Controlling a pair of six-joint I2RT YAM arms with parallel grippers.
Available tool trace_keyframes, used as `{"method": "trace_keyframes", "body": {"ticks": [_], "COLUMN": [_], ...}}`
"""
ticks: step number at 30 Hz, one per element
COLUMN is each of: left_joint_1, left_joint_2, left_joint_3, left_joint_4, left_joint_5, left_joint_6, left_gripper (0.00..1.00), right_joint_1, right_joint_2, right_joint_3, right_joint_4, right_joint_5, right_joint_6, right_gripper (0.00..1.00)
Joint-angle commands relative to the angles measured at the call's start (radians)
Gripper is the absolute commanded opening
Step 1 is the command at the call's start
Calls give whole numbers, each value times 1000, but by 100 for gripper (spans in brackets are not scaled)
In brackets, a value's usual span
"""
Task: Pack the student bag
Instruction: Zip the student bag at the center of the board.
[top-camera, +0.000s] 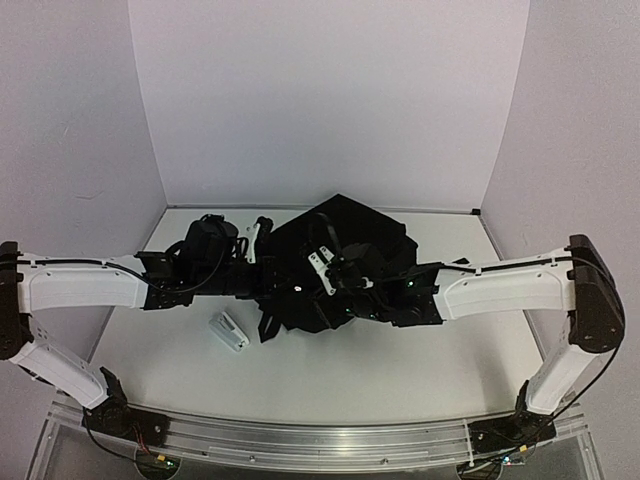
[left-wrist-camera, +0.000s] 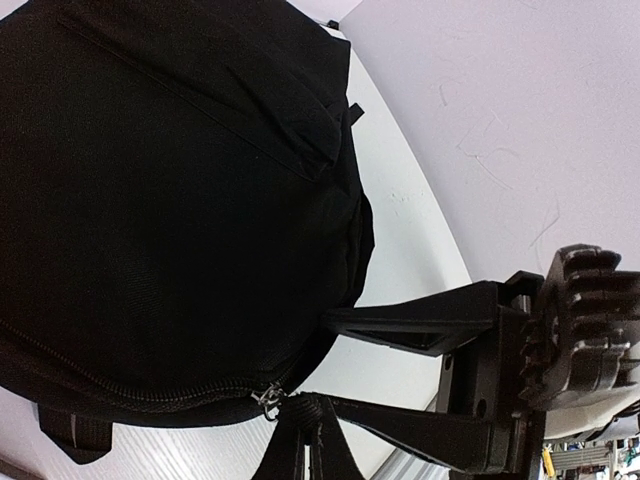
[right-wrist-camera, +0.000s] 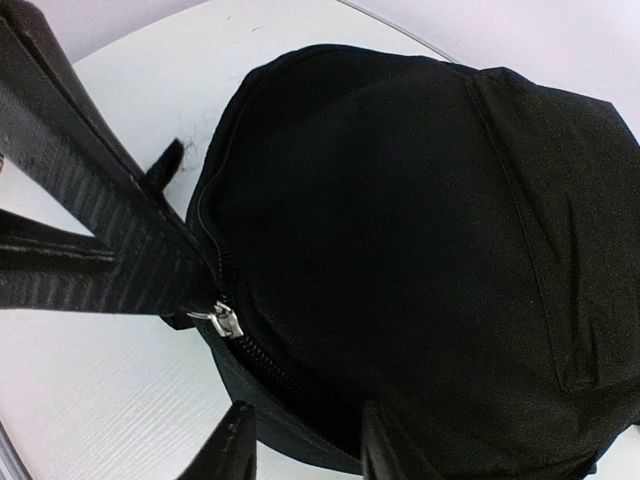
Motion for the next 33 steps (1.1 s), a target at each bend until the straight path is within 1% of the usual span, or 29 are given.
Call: {"method": "trace_keyframes", "body": {"ticks": [1,3,5,10,17,22,27,33], "left_joint_1": [6,8,18,53,110,150,175,221], "left_joint_2": [-54,-65,-80,-120,-110,-115,-161,-162], "left_joint_3": [24,21,14,12,59,83,96,133], "left_joint_4": [53,37,28,12,-24,-29,-30,-133], "left_joint_5": [-13,-46,-71,-75,-9,19,59,101], "left_joint_6": [-5,-5,-2,14,50,77,121,165], "left_gripper": [0,0,0,0,0,0,0,0], "right_joint_1": [3,6,8,9,9,10,9,9], "right_joint_2": [23,4,-26,-125,-225,-247,-266,-258], "right_joint_3": [30,19,-2,-88,-174,-193,-203,-211], "right_joint_4": [8,12,15,14,2,-14,-17,-17], "right_joint_5": [36,48,56,69,94,149,187,214], "right_joint_6": [-17,-8,8,65,128,163,204,232], "right_gripper": [18,3,0,0,0,0,0,0]}}
